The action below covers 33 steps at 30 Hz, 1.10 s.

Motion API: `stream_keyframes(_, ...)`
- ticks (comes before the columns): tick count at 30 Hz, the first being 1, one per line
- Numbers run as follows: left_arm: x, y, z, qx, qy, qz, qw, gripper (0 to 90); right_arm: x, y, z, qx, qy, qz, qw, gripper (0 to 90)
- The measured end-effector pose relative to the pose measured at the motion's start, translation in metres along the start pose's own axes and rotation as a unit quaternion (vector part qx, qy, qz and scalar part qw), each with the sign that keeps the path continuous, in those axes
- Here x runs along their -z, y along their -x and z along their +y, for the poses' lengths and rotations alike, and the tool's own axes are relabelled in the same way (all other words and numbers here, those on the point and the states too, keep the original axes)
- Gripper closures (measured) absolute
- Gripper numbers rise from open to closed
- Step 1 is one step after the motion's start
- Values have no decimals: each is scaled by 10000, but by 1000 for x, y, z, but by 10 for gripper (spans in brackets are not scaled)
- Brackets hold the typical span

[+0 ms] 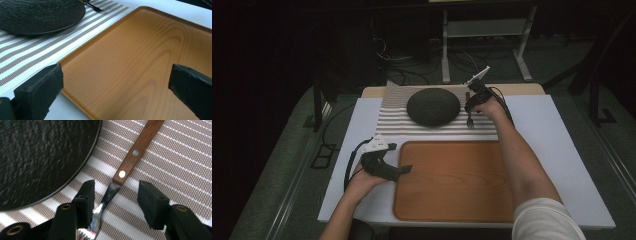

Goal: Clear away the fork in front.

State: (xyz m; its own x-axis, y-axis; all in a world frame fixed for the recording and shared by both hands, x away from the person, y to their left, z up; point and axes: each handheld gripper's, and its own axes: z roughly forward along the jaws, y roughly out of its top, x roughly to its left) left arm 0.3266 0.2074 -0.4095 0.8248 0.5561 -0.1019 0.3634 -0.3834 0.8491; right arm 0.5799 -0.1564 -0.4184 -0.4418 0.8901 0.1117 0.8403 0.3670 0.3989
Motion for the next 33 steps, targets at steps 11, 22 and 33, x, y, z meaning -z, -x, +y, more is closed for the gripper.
stream_keyframes(11, -1, 0, 0, -13, -11, -14, 10000, 0, -14, 2, 14, -119, -92, -84, 9999, 571)
stream_keyframes(22, -1, 0, 0, -24, -6, -28, 10000, 0, -15, 2, 14, -22, -193, -188, 9996, 670)
stream_keyframes(33, 0, 0, 0, -24, 7, -24, 10000, 0, -14, 1, 13, 176, -286, -293, 9990, 755)
